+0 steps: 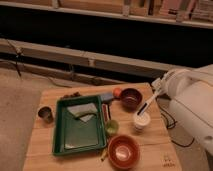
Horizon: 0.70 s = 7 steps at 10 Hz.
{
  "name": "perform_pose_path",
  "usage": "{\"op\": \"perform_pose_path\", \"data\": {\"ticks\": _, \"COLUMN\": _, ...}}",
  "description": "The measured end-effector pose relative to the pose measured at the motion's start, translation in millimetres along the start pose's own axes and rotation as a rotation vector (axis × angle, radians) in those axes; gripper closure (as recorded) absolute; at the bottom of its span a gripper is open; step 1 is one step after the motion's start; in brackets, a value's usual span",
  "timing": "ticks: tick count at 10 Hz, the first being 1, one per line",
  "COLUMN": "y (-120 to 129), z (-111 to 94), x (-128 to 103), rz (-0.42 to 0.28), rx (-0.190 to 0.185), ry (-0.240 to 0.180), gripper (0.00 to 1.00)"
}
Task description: Place brush in paper cup
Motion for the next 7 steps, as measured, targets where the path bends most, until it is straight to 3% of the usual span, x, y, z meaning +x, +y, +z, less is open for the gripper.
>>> {"op": "perform_pose_path", "data": {"ticks": 7, "y": 35, "z": 10, "x": -7, "rz": 0.033, "rx": -0.042, "ry": -0.062, "gripper": 1.0}}
